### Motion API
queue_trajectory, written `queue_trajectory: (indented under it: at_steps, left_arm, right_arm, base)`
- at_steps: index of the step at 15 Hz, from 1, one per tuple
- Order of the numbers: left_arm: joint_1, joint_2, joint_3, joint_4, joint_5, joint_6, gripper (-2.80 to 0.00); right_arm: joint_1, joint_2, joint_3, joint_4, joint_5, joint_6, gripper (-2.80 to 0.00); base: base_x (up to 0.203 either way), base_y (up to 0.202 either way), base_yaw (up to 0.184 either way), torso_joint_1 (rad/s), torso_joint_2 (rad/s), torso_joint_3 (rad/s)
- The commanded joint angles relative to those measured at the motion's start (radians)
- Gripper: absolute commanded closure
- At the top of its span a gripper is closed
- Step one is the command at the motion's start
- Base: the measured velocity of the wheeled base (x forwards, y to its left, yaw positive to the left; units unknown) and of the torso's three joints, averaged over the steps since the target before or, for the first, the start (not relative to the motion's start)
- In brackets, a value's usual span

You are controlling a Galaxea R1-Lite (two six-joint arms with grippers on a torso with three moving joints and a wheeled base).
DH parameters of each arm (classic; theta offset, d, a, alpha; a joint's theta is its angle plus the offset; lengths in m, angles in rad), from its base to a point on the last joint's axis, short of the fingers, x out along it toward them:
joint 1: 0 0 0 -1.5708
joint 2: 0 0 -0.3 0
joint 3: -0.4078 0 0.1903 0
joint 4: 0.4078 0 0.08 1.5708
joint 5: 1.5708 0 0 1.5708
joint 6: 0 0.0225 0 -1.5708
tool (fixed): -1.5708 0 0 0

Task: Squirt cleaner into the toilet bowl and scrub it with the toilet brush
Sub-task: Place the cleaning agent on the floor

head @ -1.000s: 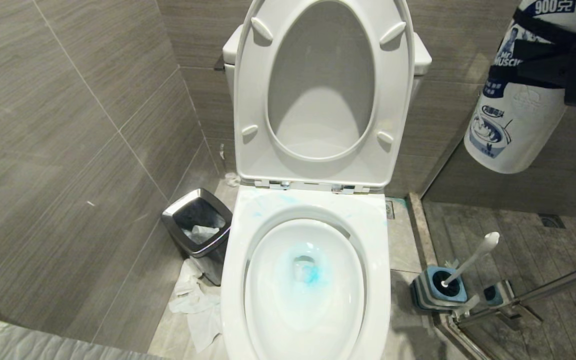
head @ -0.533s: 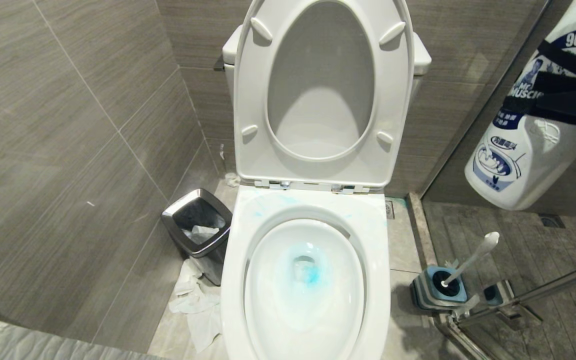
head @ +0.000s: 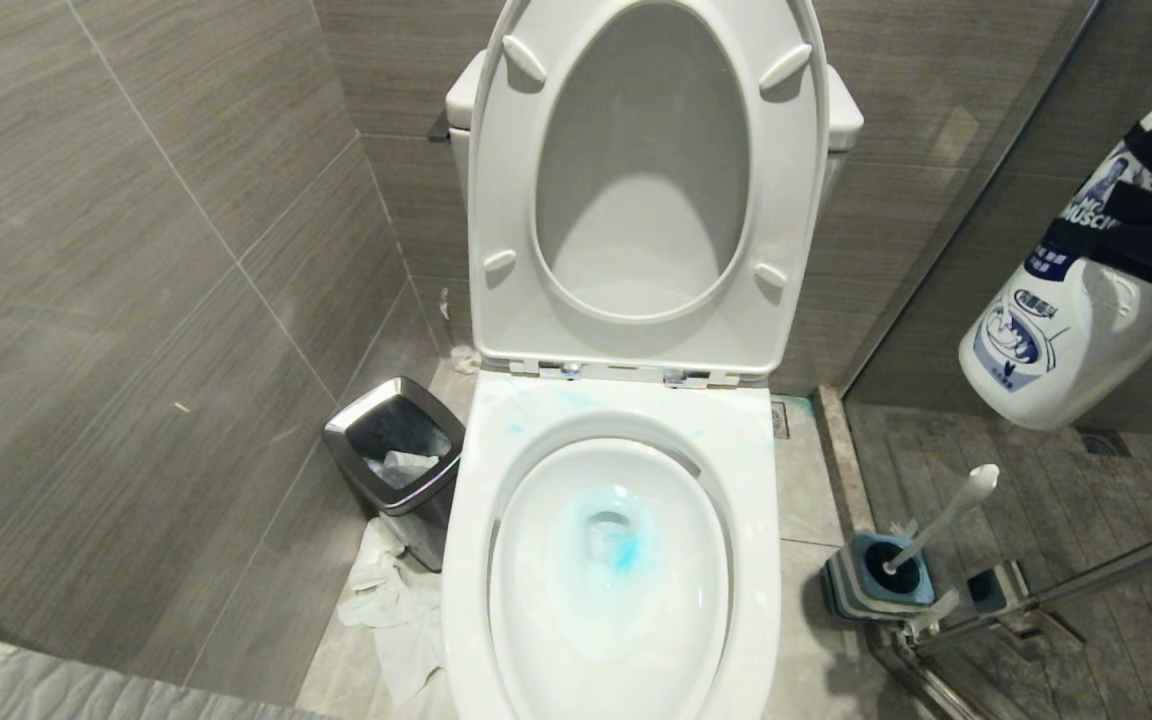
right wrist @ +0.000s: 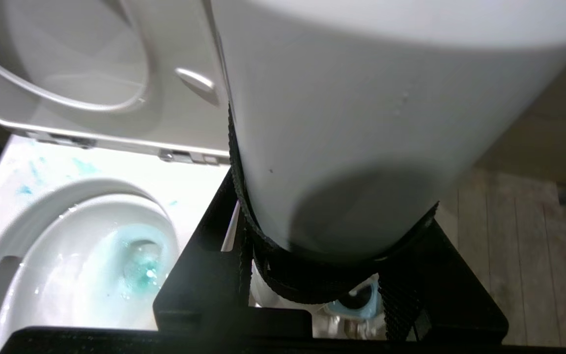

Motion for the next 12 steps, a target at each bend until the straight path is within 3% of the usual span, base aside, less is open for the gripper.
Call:
queue_trajectory:
  at_steps: [1, 3, 7, 9, 12]
  left_arm:
    - [0.0, 0.001, 0.002, 0.0, 0.0, 0.0, 0.0]
    - [0.0, 0.001, 0.002, 0.0, 0.0, 0.0, 0.0]
    - [0.0, 0.001, 0.002, 0.0, 0.0, 0.0, 0.0]
    - [0.0, 0.001, 0.002, 0.0, 0.0, 0.0, 0.0]
    - [0.0, 0.001, 0.002, 0.0, 0.0, 0.0, 0.0]
  right_arm:
    - [-0.021, 0.004, 0.016, -0.003, 0.004, 0.009, 0.0]
    - [-0.026, 0.033, 0.031, -0.027, 0.005, 0.018, 0.0]
    - [-0.039, 0.119, 0.106, -0.244, 0.006, 0.021, 0.0]
    - [-0.042, 0.169, 0.152, -0.358, 0.002, -0.014, 0.0]
    - [-0.062, 0.202, 0.196, -0.397, 0.002, -0.082, 0.0]
  base:
    - [0.0, 0.0, 0.0, 0.0, 0.0, 0.0]
    - [0.0, 0.0, 0.0, 0.0, 0.0, 0.0]
    - [0.0, 0.0, 0.0, 0.0, 0.0, 0.0]
    - [0.0, 0.0, 0.0, 0.0, 0.0, 0.0]
    - [0.0, 0.0, 0.0, 0.0, 0.0, 0.0]
